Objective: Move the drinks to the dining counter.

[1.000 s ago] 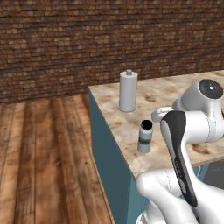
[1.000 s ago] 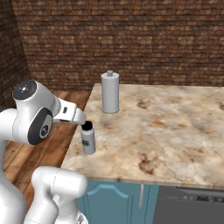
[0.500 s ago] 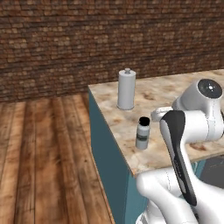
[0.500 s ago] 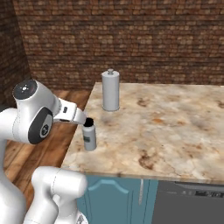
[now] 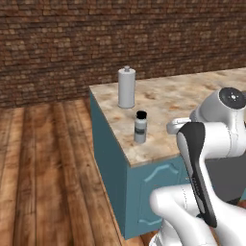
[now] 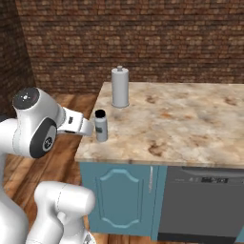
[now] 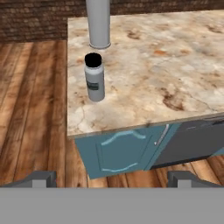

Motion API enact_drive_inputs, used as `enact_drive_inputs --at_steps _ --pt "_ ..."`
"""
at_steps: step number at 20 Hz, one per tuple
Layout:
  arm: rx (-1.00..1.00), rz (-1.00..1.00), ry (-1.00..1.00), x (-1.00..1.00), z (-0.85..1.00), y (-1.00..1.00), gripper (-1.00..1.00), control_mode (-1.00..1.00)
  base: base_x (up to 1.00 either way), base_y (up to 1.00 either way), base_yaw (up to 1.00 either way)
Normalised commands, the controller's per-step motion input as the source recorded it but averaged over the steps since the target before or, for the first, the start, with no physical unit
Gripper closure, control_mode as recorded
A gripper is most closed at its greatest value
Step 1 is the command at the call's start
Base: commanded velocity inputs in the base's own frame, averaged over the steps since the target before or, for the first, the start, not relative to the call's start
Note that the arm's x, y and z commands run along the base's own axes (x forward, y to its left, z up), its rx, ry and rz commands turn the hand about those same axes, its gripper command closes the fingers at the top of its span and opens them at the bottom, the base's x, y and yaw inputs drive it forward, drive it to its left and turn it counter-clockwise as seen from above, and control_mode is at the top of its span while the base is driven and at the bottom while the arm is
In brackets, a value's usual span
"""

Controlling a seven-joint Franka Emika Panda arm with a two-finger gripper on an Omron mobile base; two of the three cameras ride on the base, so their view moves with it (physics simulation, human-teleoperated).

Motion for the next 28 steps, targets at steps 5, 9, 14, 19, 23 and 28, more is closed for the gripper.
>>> enact_drive_inputs --at_steps 5,9,14,19,23,28 --pt "0.00 0.00 0.00 0.00 0.00 0.00 -1.00 1.00 -0.19 -0.02 -0.04" --pt "0.00 0.00 0.00 0.00 0.00 0.00 -1.00 1.00 0.00 0.00 -0.57" --pt "0.00 0.00 0.00 0.00 0.00 0.00 -1.00 1.00 0.00 0.00 -0.79" --pt "0.00 0.00 0.00 0.00 0.00 0.00 -1.00 1.00 0.00 -0.01 -0.84" --pt "0.00 0.00 0.00 0.00 0.00 0.00 -1.00 1.00 -0.06 -0.01 -0.85" --pt "0.00 0.00 0.00 0.00 0.00 0.00 -1.00 1.00 -0.37 0.00 -0.83"
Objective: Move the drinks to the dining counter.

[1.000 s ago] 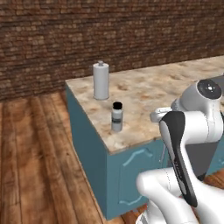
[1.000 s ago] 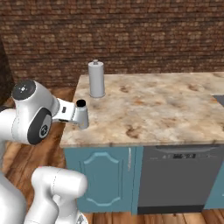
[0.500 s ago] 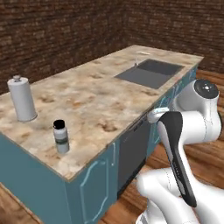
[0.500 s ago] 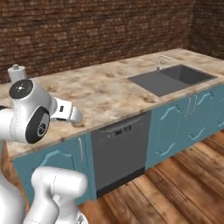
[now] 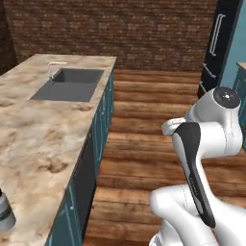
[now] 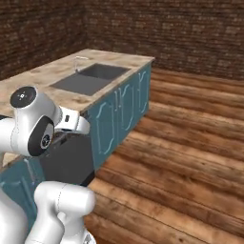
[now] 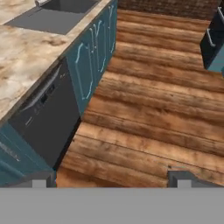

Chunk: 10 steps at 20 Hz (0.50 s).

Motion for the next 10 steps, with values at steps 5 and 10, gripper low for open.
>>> enact_drive_inputs --at_steps 5,10 --pt "0.00 0.00 0.00 0.00 0.00 0.00 -1.00 1.00 -0.38 0.00 -0.79" --pt "0.00 0.00 0.00 0.00 0.00 0.00 -1.00 1.00 -0.07 0.00 -0.72"
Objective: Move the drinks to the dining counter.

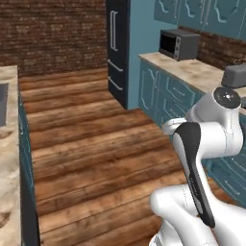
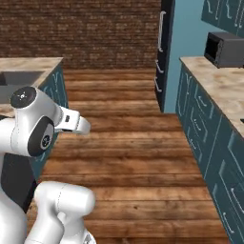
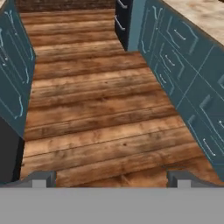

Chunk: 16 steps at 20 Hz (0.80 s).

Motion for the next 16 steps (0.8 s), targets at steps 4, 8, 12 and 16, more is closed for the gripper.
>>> enact_drive_inputs --at_steps 4,8,12,16 --pt "0.00 0.00 0.00 0.00 0.00 0.00 -1.00 1.00 0.17 0.00 -0.61" --pt "0.00 0.00 0.00 0.00 0.00 0.00 -1.00 1.00 0.73 0.00 -0.40" --pt "0.00 0.00 0.00 0.00 0.00 0.00 -1.00 1.00 0.73 0.00 -0.35" --pt "0.00 0.00 0.00 0.00 0.00 0.00 -1.00 1.00 0.76 -0.17 -0.33"
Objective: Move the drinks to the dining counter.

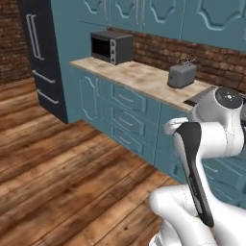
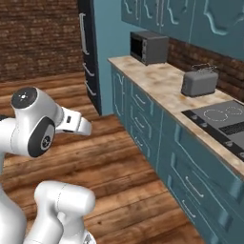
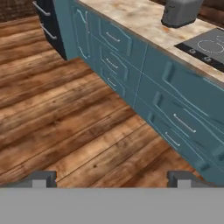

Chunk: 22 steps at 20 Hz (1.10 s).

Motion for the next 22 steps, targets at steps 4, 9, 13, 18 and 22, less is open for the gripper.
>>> enact_drive_inputs --at_steps 4,9,13,18,22 --pt "0.00 0.00 0.00 0.00 0.00 0.00 -1.00 1.00 0.59 -0.43 -0.33" --pt "0.00 0.00 0.00 0.00 0.00 0.00 -1.00 1.00 0.61 -0.42 -0.32" --pt "0.00 0.00 0.00 0.00 0.00 0.00 -1.00 1.00 0.66 -0.41 -0.30" --pt "0.00 0.00 0.00 0.00 0.00 0.00 -1.00 1.00 0.42 -0.46 -0.28" --pt "0.00 0.00 0.00 0.00 0.00 0.00 -1.00 1.00 0.00 -0.01 -0.25"
